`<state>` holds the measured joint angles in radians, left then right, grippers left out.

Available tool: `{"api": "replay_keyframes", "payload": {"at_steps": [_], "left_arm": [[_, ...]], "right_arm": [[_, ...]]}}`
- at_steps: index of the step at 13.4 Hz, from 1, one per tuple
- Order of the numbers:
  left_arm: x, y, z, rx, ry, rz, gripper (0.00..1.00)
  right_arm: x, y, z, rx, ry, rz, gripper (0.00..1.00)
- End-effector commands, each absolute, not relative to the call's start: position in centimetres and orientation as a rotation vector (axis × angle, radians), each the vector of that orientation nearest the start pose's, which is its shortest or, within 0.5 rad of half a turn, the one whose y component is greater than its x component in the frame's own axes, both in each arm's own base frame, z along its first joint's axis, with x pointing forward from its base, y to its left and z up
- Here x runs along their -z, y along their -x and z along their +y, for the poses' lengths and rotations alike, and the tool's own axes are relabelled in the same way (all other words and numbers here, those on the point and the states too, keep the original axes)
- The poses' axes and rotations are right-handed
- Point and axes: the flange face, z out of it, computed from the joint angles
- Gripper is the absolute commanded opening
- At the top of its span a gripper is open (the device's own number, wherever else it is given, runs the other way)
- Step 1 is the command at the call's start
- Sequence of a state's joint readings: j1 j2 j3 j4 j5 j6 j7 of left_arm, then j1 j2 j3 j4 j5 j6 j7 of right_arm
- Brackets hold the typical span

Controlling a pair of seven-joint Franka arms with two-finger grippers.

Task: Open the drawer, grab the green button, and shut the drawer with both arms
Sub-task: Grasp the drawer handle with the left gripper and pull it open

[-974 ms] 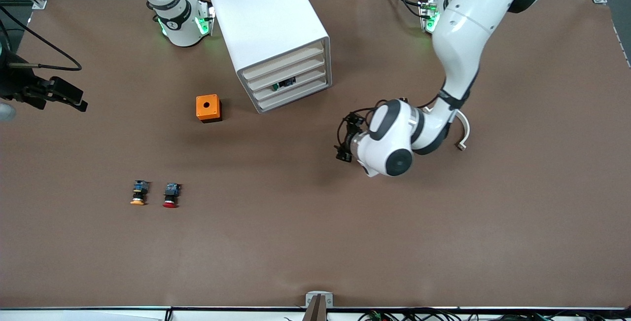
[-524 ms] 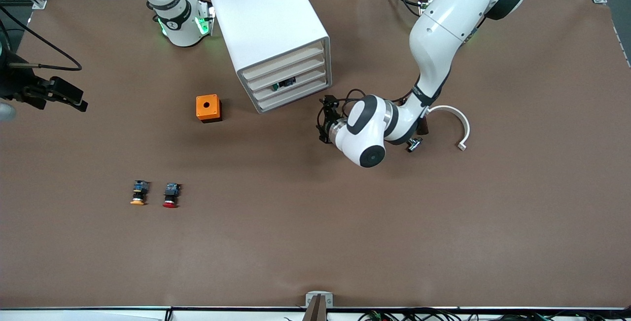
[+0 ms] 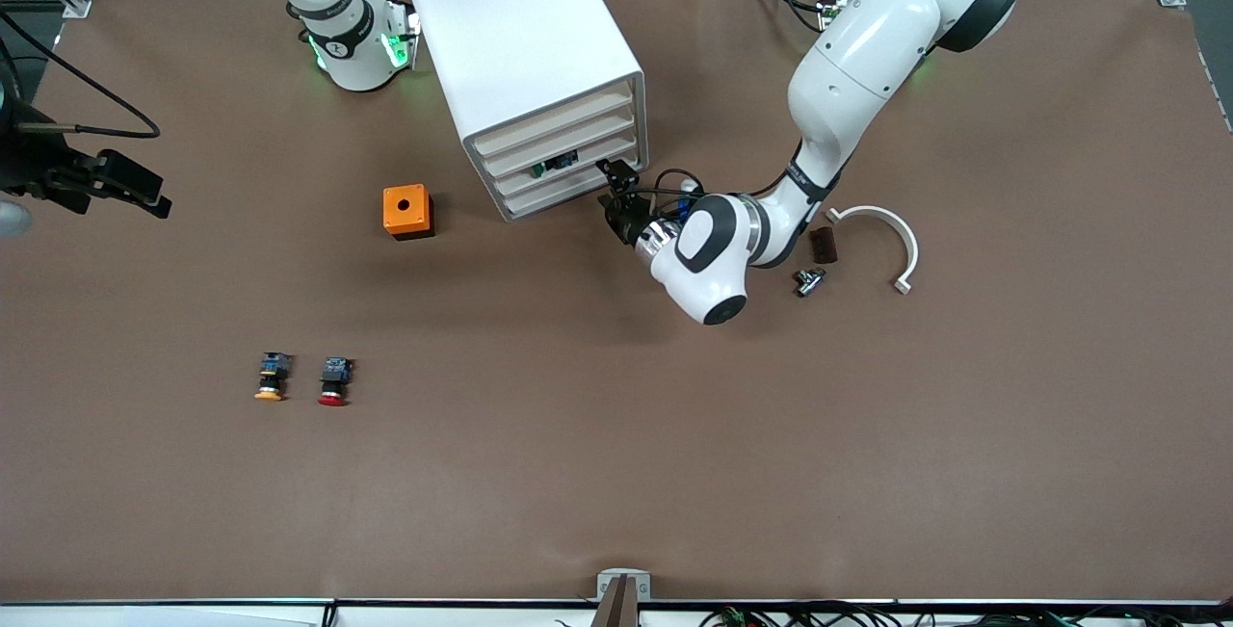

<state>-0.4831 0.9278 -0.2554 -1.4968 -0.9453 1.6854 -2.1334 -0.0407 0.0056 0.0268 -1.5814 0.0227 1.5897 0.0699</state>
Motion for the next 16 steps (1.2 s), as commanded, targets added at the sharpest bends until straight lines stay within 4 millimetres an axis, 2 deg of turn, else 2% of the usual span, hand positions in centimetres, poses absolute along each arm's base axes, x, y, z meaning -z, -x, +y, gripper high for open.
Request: {"api": "replay_keyframes", "payload": {"at_steps": [1,3,5,6,7,8,10,11,13,14,16], "left_arm": [[-13.3,-42.6,-49.0,2.139,-1.700,2.517,0.61],[-12.9,-41.3,-49.7,2.180,-1.708,2.534,0.60],[-12.1,-40.9,-49.6,2.195,-1.705,2.552,0.53],[-11.9,-40.8,-49.5,2.191,-1.714,2.556,0.42],[-12.0,-41.1,-49.4,2.190,-1.710,2.553,0.22],[-12.2,-41.5,-49.4,2.191,-1.699,2.548,0.08],[-12.1,-42.9,-48.2,2.166,-1.689,2.538,0.00],[-12.3,-43.0,-48.2,2.156,-1.699,2.531,0.00],[-12.6,-45.5,-47.2,2.103,-1.667,2.532,0.01],[-12.9,-47.3,-46.2,2.052,-1.651,2.539,0.01],[-14.1,-50.6,-44.4,1.989,-1.605,2.526,0.02]], "right_arm": [[-62.3,-55.8,-0.2,0.033,3.128,0.120,1.00],[-62.2,-55.8,-0.6,0.031,3.126,0.125,1.00],[-61.8,-56.0,-0.6,0.016,3.123,0.128,1.00],[-61.8,-55.9,-0.6,0.007,3.122,0.127,1.00],[-61.6,-55.9,-0.4,-0.005,3.122,0.125,1.00],[-61.3,-56.0,-0.2,-0.020,3.122,0.118,1.00],[-61.0,-55.8,0.9,-0.051,3.126,0.113,1.00],[-61.0,-55.8,1.1,-0.059,3.126,0.127,1.00],[-60.6,-55.9,3.1,-0.072,3.126,0.211,1.00],[-59.8,-56.2,4.4,-0.092,3.118,0.316,1.00],[-57.5,-57.0,8.9,-0.139,3.109,0.409,1.00]]}}
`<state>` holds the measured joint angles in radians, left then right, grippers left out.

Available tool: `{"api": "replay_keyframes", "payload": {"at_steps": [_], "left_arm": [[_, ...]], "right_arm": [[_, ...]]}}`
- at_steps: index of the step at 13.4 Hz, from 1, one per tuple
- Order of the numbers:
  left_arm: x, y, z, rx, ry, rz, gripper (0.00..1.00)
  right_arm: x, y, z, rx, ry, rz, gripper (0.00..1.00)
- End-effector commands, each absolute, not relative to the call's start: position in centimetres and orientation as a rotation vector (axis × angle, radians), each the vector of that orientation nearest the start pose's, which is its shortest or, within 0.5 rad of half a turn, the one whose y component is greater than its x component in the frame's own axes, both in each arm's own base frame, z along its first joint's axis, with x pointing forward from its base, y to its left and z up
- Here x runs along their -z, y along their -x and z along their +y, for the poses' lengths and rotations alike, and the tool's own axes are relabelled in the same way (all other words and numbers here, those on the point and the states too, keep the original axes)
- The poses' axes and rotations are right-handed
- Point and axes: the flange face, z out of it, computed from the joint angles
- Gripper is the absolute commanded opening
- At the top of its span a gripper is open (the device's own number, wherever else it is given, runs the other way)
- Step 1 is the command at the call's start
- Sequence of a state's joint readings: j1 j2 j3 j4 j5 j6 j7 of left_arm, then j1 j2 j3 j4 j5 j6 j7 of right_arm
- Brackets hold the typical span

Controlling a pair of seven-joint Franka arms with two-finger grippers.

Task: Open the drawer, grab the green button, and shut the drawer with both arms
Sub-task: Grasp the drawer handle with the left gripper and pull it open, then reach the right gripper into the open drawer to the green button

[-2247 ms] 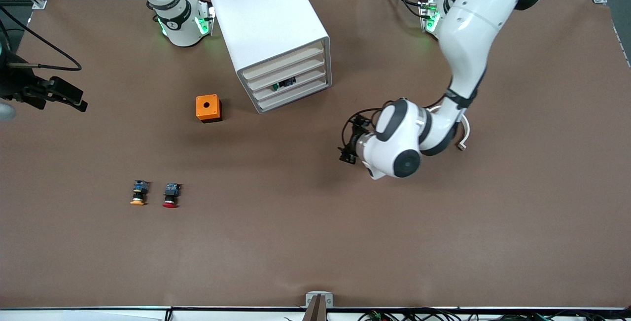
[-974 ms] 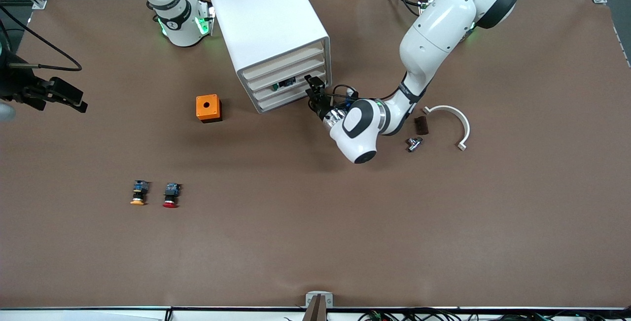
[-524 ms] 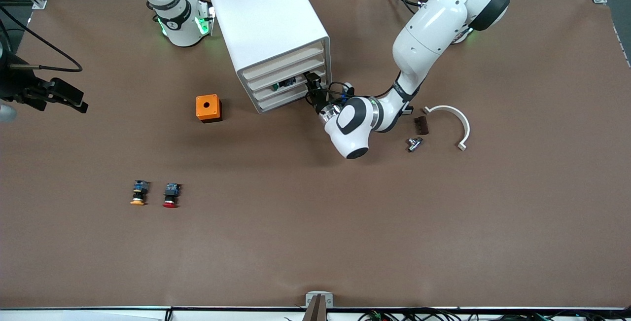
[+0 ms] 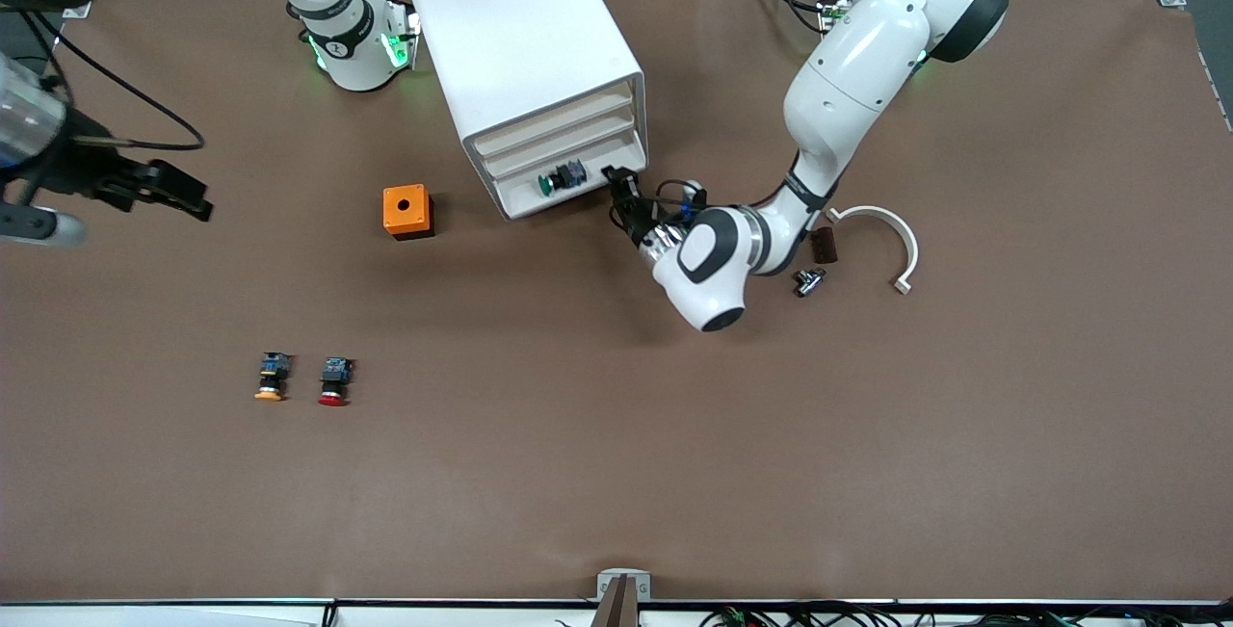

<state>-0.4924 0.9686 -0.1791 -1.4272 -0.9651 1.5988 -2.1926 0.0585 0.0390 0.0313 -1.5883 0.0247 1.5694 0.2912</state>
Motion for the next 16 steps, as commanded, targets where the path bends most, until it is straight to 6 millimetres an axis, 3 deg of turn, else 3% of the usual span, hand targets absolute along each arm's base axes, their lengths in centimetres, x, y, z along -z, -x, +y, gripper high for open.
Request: {"api": "replay_keyframes", "payload": {"at_steps": [1,3,6,8,11,13,16], "left_arm": [[-14.7,-52.3,-43.3,-1.507,1.200,-1.923,0.06],[-15.4,-54.7,-41.1,-1.551,1.219,-1.959,0.11],[-15.7,-56.6,-38.9,-1.590,1.244,-1.995,0.34],[-16.2,-56.9,-38.6,-1.597,1.257,-2.001,0.69],[-17.3,-58.2,-37.9,-1.602,1.277,-2.026,0.98],[-18.5,-59.7,-36.9,-1.583,1.311,-2.068,0.99],[-19.7,-61.3,-35.2,-1.568,1.384,-2.108,0.99]], "right_arm": [[-56.8,-57.2,10.7,-0.135,3.102,0.472,1.00],[-54.9,-57.6,15.1,-0.129,3.084,0.620,1.00],[-52.7,-57.3,21.6,-0.091,3.038,0.807,1.00],[-50.4,-56.7,26.6,-0.090,2.991,0.975,1.00],[-47.1,-55.0,33.4,-0.057,2.897,1.161,1.00],[-44.0,-54.1,37.6,-0.033,2.813,1.290,1.00],[-39.3,-52.6,41.4,0.004,2.693,1.410,1.00]]}}
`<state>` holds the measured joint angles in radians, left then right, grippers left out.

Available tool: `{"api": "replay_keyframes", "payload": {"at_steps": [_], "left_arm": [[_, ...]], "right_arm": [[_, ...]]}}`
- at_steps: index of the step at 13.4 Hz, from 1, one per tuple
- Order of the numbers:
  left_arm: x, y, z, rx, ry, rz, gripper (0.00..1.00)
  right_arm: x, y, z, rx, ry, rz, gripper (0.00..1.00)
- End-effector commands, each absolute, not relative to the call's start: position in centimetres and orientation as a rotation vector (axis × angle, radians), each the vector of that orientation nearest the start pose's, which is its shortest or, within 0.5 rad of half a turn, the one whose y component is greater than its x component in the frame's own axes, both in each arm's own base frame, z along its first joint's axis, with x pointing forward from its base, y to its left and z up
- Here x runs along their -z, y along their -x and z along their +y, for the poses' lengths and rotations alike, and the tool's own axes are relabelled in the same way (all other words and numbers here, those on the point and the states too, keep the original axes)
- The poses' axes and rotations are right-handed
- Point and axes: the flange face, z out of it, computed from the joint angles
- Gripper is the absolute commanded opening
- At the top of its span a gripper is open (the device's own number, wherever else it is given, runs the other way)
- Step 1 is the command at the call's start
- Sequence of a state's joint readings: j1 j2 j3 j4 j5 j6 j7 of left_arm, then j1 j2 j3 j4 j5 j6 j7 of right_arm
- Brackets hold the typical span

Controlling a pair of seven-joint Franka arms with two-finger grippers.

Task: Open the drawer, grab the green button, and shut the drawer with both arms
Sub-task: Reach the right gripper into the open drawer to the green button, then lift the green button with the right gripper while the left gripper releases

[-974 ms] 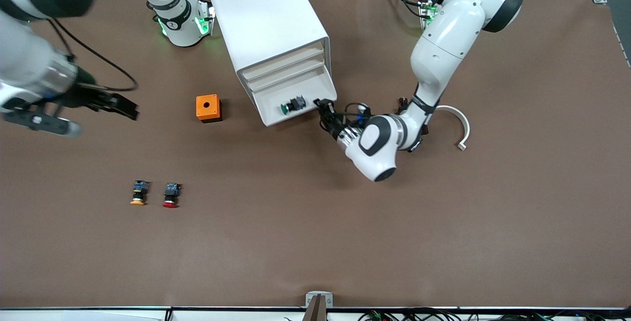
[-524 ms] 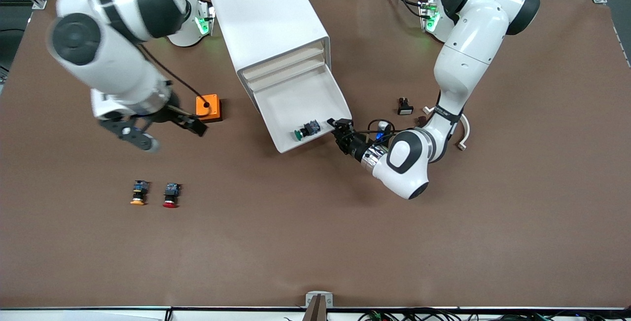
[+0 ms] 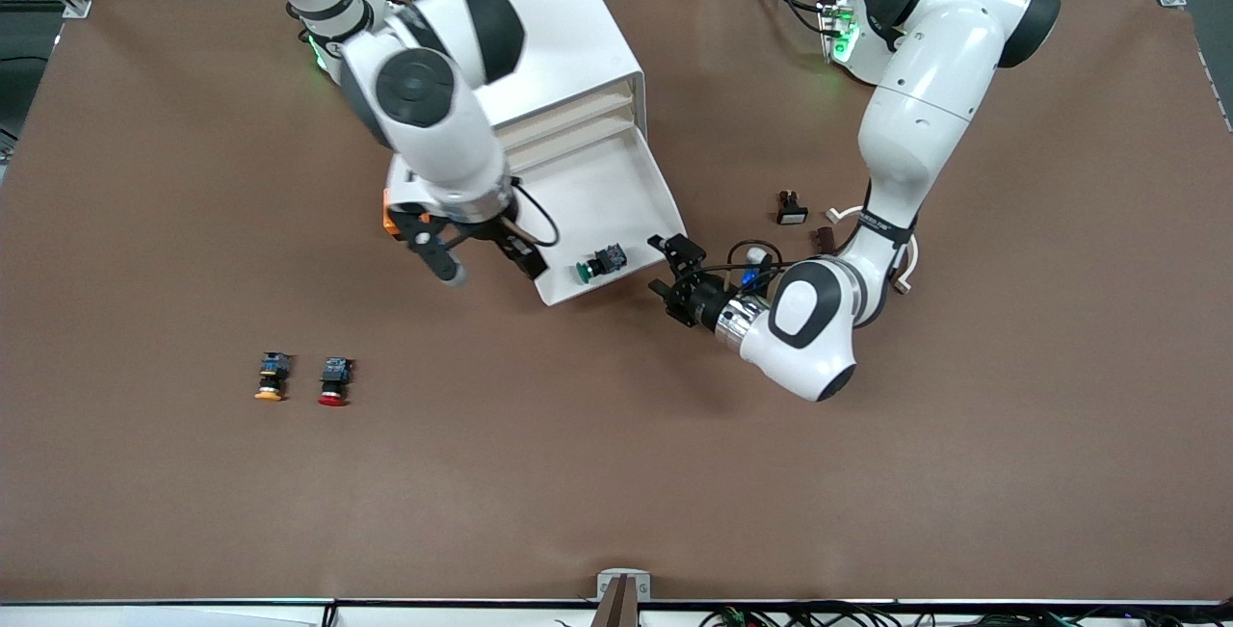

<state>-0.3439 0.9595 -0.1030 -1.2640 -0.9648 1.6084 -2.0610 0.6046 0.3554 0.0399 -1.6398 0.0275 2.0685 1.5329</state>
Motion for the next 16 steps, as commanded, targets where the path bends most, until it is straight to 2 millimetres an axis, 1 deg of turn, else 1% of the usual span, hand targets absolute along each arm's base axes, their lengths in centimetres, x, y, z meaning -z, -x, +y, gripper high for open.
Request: {"api": "replay_keyframes", "payload": {"at_steps": [1,2,3,5,6,7,8,9,11,13,14,15,16], "left_arm": [[-20.5,-62.1,-34.2,1.715,-1.540,2.353,0.99],[-20.7,-63.0,-32.5,1.683,-1.523,2.364,0.99],[-21.5,-63.8,-31.1,1.650,-1.515,2.366,0.99],[-24.1,-65.2,-28.9,1.545,-1.540,2.355,0.99],[-25.0,-65.9,-27.3,1.489,-1.540,2.376,0.99],[-25.7,-66.4,-26.2,1.456,-1.536,2.379,0.99],[-27.2,-67.1,-24.5,1.385,-1.563,2.363,0.99],[-28.5,-67.2,-23.9,1.317,-1.621,2.353,0.99],[-30.0,-67.1,-23.2,1.178,-1.759,2.359,0.99],[-30.9,-67.1,-22.7,1.104,-1.869,2.294,0.99],[-32.0,-67.0,-22.8,1.063,-1.921,2.258,0.99],[-32.1,-66.7,-23.0,1.005,-1.983,2.270,0.99],[-32.0,-66.4,-23.4,0.949,-2.052,2.275,0.99]], "right_arm": [[-37.8,-51.7,42.6,0.011,2.665,1.427,1.00],[-36.6,-50.9,43.5,0.013,2.640,1.449,1.00],[-35.3,-50.3,44.3,0.008,2.636,1.466,1.00],[-33.2,-49.2,45.9,0.000,2.643,1.477,1.00],[-32.1,-48.8,46.6,0.000,2.643,1.483,1.00],[-31.4,-48.6,46.9,-0.001,2.640,1.485,1.00],[-30.5,-48.4,47.3,-0.004,2.641,1.492,1.00],[-29.9,-48.1,47.6,-0.005,2.654,1.485,1.00],[-28.9,-47.7,47.9,-0.012,2.671,1.482,1.00],[-28.3,-47.7,48.2,-0.008,2.650,1.495,1.00],[-27.7,-47.3,48.8,-0.004,2.642,1.496,1.00],[-27.1,-46.6,49.4,0.002,2.661,1.475,0.96],[-27.1,-46.5,49.5,0.003,2.663,1.471,0.87]]}}
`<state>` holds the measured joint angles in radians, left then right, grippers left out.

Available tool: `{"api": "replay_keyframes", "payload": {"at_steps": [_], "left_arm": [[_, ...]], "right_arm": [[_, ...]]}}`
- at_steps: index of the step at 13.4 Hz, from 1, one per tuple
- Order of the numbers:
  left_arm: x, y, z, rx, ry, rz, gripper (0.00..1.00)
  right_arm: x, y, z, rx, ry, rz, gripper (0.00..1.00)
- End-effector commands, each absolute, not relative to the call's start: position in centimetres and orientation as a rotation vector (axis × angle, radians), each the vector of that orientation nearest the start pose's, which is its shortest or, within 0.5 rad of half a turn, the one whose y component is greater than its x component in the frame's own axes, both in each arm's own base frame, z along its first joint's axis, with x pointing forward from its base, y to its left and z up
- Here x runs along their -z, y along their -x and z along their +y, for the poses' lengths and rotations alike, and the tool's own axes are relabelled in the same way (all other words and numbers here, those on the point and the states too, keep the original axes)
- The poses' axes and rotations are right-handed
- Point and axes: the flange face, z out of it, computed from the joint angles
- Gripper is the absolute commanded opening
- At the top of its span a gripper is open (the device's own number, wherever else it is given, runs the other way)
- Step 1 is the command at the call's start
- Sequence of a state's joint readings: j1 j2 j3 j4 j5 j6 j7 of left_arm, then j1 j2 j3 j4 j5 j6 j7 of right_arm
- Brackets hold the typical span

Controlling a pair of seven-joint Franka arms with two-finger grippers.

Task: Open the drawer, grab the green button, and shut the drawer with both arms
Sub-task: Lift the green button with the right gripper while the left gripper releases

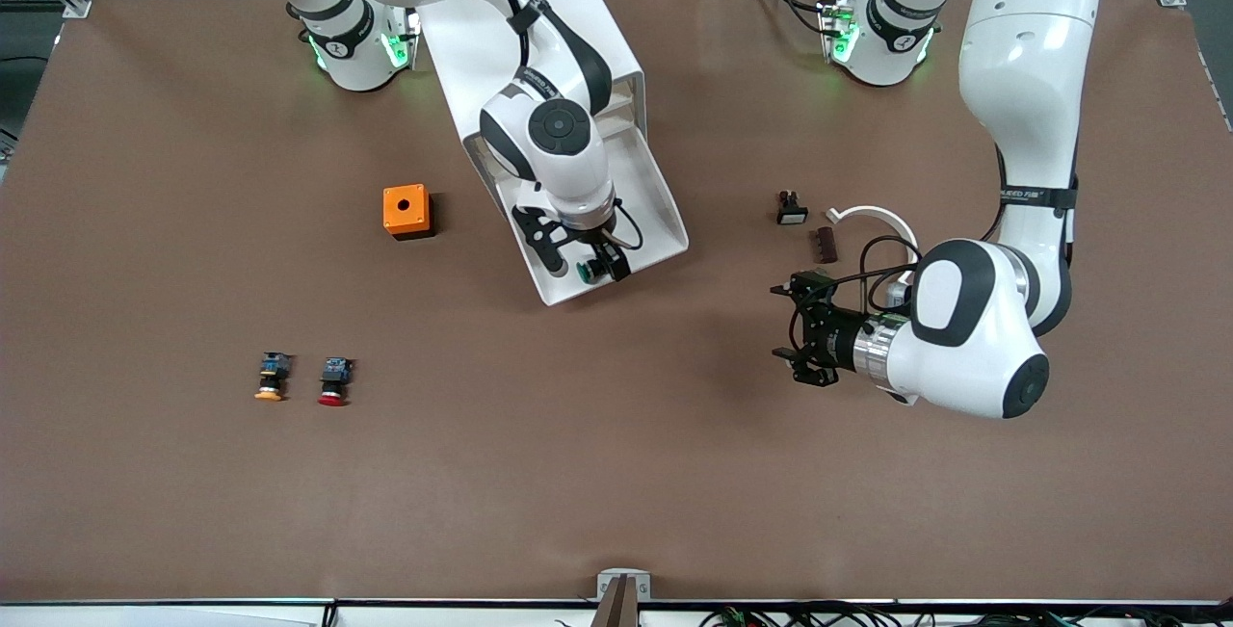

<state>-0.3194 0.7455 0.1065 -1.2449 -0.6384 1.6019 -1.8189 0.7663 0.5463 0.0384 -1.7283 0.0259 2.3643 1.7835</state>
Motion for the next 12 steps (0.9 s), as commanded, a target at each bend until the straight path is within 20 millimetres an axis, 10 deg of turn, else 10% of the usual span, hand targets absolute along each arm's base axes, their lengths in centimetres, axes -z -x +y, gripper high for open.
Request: {"api": "replay_keyframes", "payload": {"at_steps": [1,4,12], "left_arm": [[-31.9,-66.1,-24.4,0.906,-2.109,2.259,0.99],[-33.3,-66.2,-26.8,0.786,-2.122,2.204,0.99],[-32.3,-63.9,-34.0,0.432,-2.598,1.755,0.99]], "right_arm": [[-27.1,-46.5,49.5,0.004,2.664,1.469,0.71],[-27.5,-46.8,49.4,0.035,2.683,1.438,0.02],[-34.2,-52.6,44.0,0.029,2.788,1.236,0.00]]}}
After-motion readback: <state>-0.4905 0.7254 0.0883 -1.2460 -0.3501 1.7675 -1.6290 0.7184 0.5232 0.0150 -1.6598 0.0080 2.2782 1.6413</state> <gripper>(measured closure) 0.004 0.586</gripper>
